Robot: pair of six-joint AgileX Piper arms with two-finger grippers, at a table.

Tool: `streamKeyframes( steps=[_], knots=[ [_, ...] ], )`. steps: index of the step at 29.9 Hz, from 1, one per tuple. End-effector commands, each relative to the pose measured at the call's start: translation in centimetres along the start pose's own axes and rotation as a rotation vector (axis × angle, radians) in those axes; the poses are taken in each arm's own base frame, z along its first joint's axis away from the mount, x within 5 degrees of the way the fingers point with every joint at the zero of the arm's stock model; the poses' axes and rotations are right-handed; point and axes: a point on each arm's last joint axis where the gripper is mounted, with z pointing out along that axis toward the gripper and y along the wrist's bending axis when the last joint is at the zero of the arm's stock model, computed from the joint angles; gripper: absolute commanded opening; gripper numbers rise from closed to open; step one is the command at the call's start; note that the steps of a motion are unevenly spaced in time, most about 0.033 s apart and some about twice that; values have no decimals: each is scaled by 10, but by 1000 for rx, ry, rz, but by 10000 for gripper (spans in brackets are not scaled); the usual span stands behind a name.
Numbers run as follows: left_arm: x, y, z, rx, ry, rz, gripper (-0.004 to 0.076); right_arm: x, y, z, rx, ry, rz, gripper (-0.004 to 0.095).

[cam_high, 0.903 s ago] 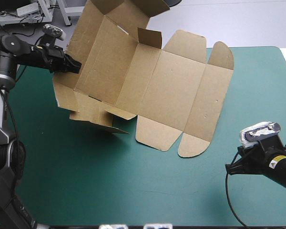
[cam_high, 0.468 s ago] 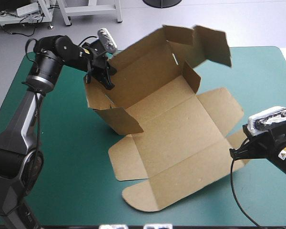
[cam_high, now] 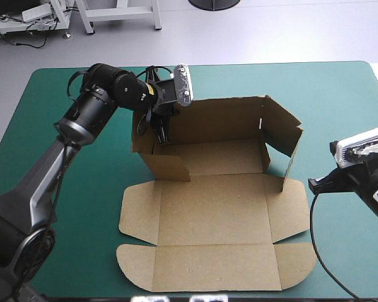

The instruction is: Fold the box

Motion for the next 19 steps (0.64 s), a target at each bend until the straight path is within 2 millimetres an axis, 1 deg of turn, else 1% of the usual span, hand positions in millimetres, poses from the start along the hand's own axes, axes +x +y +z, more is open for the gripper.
streamKeyframes(
  steps=[1, 4, 6, 8, 11, 14, 19],
  knots=[
    [-2, -21, -41, -22, -41, -43, -2, -19, -5, -4, 38, -117, -4, -24],
    [1, -31, -56, -82, -59, -19, -3, -21, -6, -2, 42, -131, 10, -23],
    [3, -38, -61, -121, -86, -6, -2, -23, -6, 0, 44, -144, 21, -24],
    [7, -47, -62, -159, -94, 24, -2, -26, -7, 1, 45, -146, 22, -24],
    [16, -61, -57, -221, -44, 106, -1, -30, -8, 3, 44, -143, 22, -24],
    [20, -68, -59, -293, -27, 106, 23, -31, -8, 6, 42, -136, 22, -24],
    [17, -81, -79, -285, -83, 162, 22, -35, -9, 9, 41, -138, 28, -24]
  ],
)
